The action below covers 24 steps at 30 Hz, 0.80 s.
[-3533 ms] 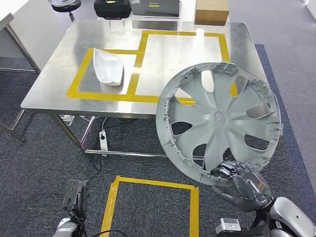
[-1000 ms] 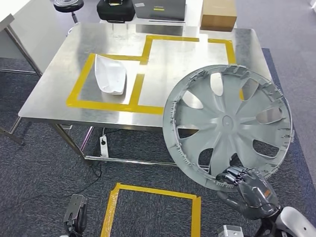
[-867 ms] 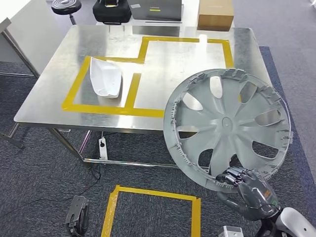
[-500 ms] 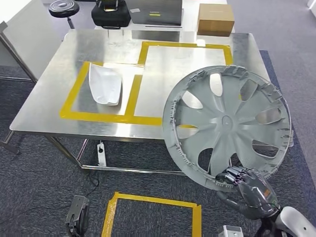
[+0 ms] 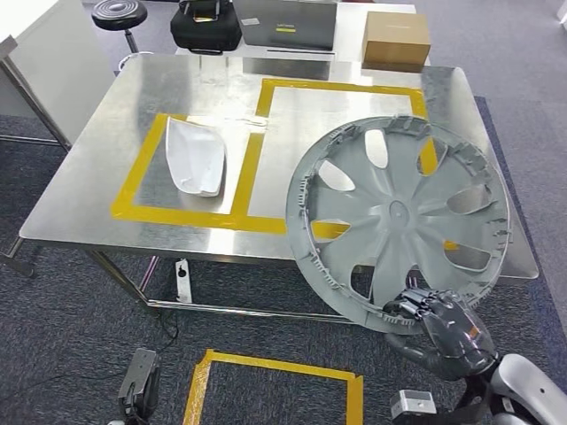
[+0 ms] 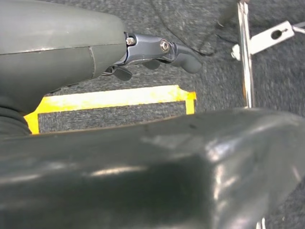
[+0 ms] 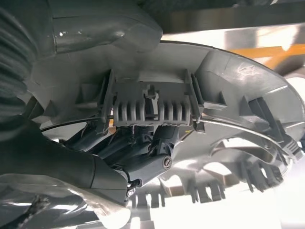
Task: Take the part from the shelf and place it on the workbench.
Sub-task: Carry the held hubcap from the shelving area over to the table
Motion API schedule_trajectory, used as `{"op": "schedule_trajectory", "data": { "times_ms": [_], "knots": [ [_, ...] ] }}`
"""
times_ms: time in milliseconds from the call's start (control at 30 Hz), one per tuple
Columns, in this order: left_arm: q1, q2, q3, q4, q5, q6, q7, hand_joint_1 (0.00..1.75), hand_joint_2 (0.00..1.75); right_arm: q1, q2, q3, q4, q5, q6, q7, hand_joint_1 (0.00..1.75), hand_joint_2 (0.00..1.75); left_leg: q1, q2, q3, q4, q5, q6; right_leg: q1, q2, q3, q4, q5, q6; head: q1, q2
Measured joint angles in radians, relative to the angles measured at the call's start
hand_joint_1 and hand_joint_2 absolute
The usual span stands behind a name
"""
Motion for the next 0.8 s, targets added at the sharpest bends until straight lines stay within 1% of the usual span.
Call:
{"op": "schedule_trajectory", "data": {
  "times_ms": [67, 200, 233, 267, 300, 333, 367, 400, 433, 467, 500, 533, 567, 633, 667, 700, 733, 767, 800],
  "knots": [
    [-0.004, 0.0, -0.003, 0.0, -0.003, -0.001, 0.001, 0.0, 0.0, -0.024, 0.0, 0.005, 0.011, 0.004, 0.01, 0.001, 1.75, 1.75, -0.001, 0.0, -0.003, 0.001, 0.002, -0.003, 0.001, 0.0, 0.002, -0.005, -0.002, -0.006, -0.001, 0.0],
    [-0.004, 0.0, -0.004, 0.0, -0.003, -0.004, 0.002, 0.0, 0.0, -0.035, 0.0, 0.008, 0.017, 0.006, 0.014, 0.003, 1.75, 1.75, 0.0, 0.001, -0.003, 0.0, 0.003, -0.005, 0.001, 0.001, 0.001, -0.007, -0.001, -0.006, -0.003, 0.0],
    [-0.005, -0.001, -0.006, 0.0, -0.005, -0.009, 0.002, 0.0, 0.0, -0.061, 0.0, 0.014, 0.029, 0.003, 0.027, 0.006, 1.75, 1.75, 0.0, 0.001, -0.002, 0.0, 0.003, -0.007, 0.0, 0.002, 0.002, -0.008, 0.0, -0.01, -0.003, 0.0],
    [-0.008, -0.002, -0.009, 0.0, -0.008, -0.018, 0.003, 0.0, 0.0, -0.112, 0.001, 0.028, 0.057, -0.003, 0.051, 0.008, 1.75, 1.75, 0.0, 0.002, -0.008, 0.014, -0.006, -0.014, -0.002, 0.003, 0.003, -0.011, 0.002, -0.015, -0.004, 0.0],
    [-0.012, -0.004, -0.014, 0.0, -0.013, -0.026, 0.003, 0.0, 0.0, -0.177, 0.005, 0.047, 0.097, -0.012, 0.078, 0.011, 1.75, 1.75, 0.002, 0.002, -0.031, 0.063, -0.032, -0.021, -0.003, 0.003, 0.004, -0.012, 0.003, -0.022, -0.005, 0.0],
    [-0.015, -0.007, -0.019, 0.0, -0.018, -0.033, 0.005, 0.0, 0.0, -0.253, 0.011, 0.069, 0.147, -0.02, 0.105, 0.013, 1.75, 1.75, 0.004, 0.003, -0.068, 0.138, -0.063, -0.029, -0.004, 0.002, 0.006, -0.014, 0.005, -0.028, -0.006, 0.0],
    [-0.018, -0.009, -0.025, 0.0, -0.022, -0.037, 0.006, 0.0, 0.0, -0.315, 0.017, 0.091, 0.193, -0.027, 0.122, 0.014, 1.75, 1.75, 0.006, 0.003, -0.102, 0.202, -0.081, -0.034, -0.004, 0.001, 0.007, -0.014, 0.005, -0.032, -0.008, 0.0],
    [-0.019, -0.01, -0.029, 0.0, -0.024, -0.038, 0.008, 0.0, 0.0, -0.356, 0.023, 0.106, 0.226, -0.03, 0.128, 0.016, 1.75, 1.75, 0.007, 0.003, -0.121, 0.231, -0.077, -0.033, -0.002, 0.0, 0.009, -0.014, 0.004, -0.033, -0.008, 0.0],
    [-0.018, -0.011, -0.031, 0.0, -0.027, -0.04, 0.011, 0.0, 0.0, -0.388, 0.028, 0.12, 0.251, -0.033, 0.133, 0.018, 1.75, 1.75, 0.006, 0.003, -0.111, 0.2, -0.043, -0.029, -0.001, -0.001, 0.011, -0.014, 0.004, -0.033, -0.008, 0.0],
    [-0.019, -0.011, -0.033, 0.0, -0.03, -0.043, 0.013, 0.0, 0.0, -0.416, 0.032, 0.132, 0.271, -0.035, 0.138, 0.023, 1.75, 1.75, 0.004, 0.003, -0.083, 0.13, -0.002, -0.021, 0.0, -0.001, 0.012, -0.014, 0.003, -0.034, -0.008, 0.0],
    [-0.02, -0.01, -0.035, 0.0, -0.035, -0.046, 0.016, 0.0, 0.0, -0.448, 0.038, 0.145, 0.295, -0.038, 0.147, 0.03, 1.75, 1.75, 0.002, 0.003, -0.057, 0.068, 0.026, -0.014, 0.002, 0.001, 0.012, -0.014, 0.003, -0.032, -0.008, 0.0],
    [-0.022, -0.011, -0.037, 0.0, -0.04, -0.049, 0.019, 0.0, 0.0, -0.483, 0.044, 0.158, 0.322, -0.041, 0.158, 0.037, 1.75, 1.75, 0.0, 0.003, -0.039, 0.024, 0.038, -0.009, 0.002, 0.002, 0.009, -0.014, 0.004, -0.029, -0.008, 0.0],
    [-0.024, -0.012, -0.04, 0.0, -0.044, -0.051, 0.021, 0.0, 0.0, -0.52, 0.053, 0.171, 0.354, -0.043, 0.17, 0.043, 1.75, 1.75, -0.002, 0.003, -0.032, 0.006, 0.037, -0.006, 0.003, 0.004, 0.006, -0.015, 0.006, -0.025, -0.007, 0.0],
    [-0.028, -0.016, -0.047, 0.0, -0.049, -0.053, 0.022, 0.0, 0.0, -0.585, 0.07, 0.192, 0.415, -0.045, 0.189, 0.049, 1.75, 1.75, -0.002, 0.002, -0.029, -0.008, 0.035, 0.0, 0.003, 0.004, 0.003, -0.02, 0.009, -0.015, -0.007, 0.0],
    [-0.029, -0.019, -0.05, 0.0, -0.051, -0.053, 0.022, 0.0, 0.0, -0.612, 0.077, 0.201, 0.443, -0.047, 0.195, 0.05, 1.75, 1.75, 0.001, 0.002, -0.027, -0.014, 0.038, 0.003, 0.003, 0.002, 0.0, -0.019, 0.005, -0.01, -0.006, 0.0],
    [-0.03, -0.021, -0.053, 0.0, -0.052, -0.053, 0.022, 0.0, 0.0, -0.635, 0.083, 0.209, 0.465, -0.048, 0.198, 0.05, 1.75, 1.75, 0.004, 0.001, -0.024, -0.021, 0.042, 0.008, 0.003, 0.001, -0.009, -0.004, -0.007, -0.006, -0.005, 0.0],
    [-0.032, -0.023, -0.055, 0.0, -0.054, -0.054, 0.023, 0.0, 0.0, -0.656, 0.088, 0.217, 0.487, -0.05, 0.202, 0.05, 1.75, 1.75, 0.007, 0.001, -0.021, -0.027, 0.045, 0.013, 0.003, 0.0, -0.027, 0.032, -0.028, -0.003, -0.004, 0.0],
    [-0.033, -0.024, -0.056, 0.0, -0.056, -0.056, 0.025, 0.0, 0.0, -0.678, 0.095, 0.225, 0.511, -0.053, 0.206, 0.052, 1.75, 1.75, 0.007, 0.001, -0.02, -0.029, 0.047, 0.015, 0.002, -0.001, -0.055, 0.087, -0.055, 0.0, -0.003, 0.0],
    [-0.033, -0.025, -0.058, 0.0, -0.06, -0.058, 0.028, 0.0, 0.0, -0.7, 0.104, 0.234, 0.537, -0.057, 0.212, 0.053, 1.75, 1.75, 0.007, 0.0, -0.02, -0.029, 0.047, 0.017, 0.001, -0.001, -0.087, 0.154, -0.081, 0.002, -0.002, 0.0]
  ]
}}
